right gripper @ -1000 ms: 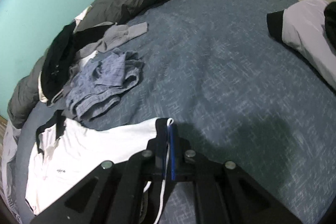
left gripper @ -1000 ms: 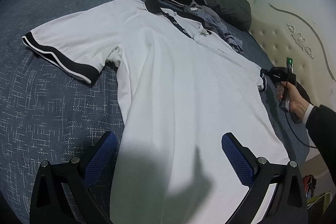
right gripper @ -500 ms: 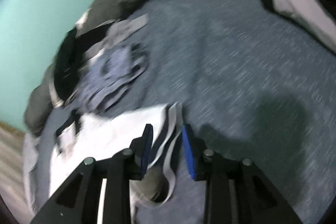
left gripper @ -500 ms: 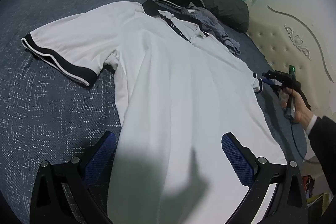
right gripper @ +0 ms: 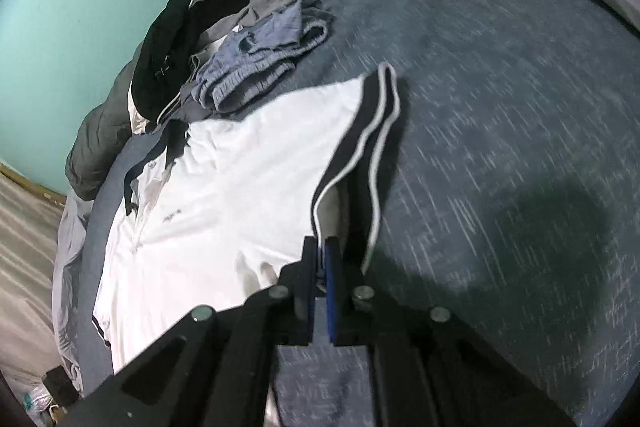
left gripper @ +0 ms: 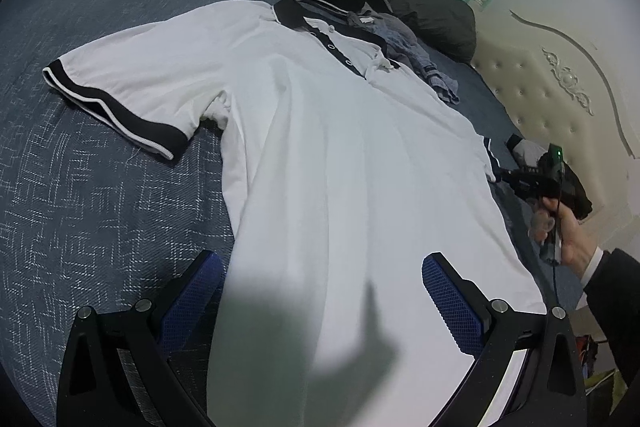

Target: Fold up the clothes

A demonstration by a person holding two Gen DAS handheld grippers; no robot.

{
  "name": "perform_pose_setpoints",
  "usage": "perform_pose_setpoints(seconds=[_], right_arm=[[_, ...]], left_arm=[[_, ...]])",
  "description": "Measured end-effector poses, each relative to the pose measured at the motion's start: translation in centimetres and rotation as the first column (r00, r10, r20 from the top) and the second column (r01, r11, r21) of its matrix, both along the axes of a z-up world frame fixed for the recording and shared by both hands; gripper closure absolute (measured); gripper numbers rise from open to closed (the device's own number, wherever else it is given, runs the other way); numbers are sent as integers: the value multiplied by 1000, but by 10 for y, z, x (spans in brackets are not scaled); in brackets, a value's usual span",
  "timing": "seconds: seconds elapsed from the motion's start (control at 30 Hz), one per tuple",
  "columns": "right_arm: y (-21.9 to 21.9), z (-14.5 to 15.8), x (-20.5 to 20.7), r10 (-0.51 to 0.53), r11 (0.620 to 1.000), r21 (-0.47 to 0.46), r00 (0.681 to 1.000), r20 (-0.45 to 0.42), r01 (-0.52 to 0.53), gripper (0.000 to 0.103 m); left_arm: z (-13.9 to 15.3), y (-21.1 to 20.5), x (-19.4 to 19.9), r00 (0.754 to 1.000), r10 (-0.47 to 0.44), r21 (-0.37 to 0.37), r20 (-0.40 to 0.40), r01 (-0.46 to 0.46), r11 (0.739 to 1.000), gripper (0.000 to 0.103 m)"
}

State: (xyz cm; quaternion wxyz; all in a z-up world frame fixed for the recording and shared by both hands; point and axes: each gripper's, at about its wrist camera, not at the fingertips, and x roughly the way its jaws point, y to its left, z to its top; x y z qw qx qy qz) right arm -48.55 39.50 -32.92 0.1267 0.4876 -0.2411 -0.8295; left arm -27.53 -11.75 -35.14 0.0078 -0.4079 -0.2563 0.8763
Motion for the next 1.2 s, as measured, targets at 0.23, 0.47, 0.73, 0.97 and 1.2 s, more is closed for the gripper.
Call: perform_pose_setpoints(seconds=[0.23,0.47,0.73,0.97,1.2], right_arm=[[4,-12,12,6,1000,-20,1000,6,-6,100],[9,-5,18,-9,999,-46,1000,1,9,97],[9,22,21,-90,995,-41,993,-78,87,97],[-14,18,8,-30,999,-24,998,-58,29,97],[-9,-1,26,-91,996,-24,996,-2,91,97]], left_arm=[[-2,3,-3,1000,-9,-3,4,9,1000,0],[-3,0,-2,1000,2,0,4,-2,1000,0],[-3,0,-2,1000,3,2,1,-3,1000,0],[-3,-5,0,1000,24,3,0,-24,1000,0],[1,-25,9,997,80,3,-15,-80,997,0]])
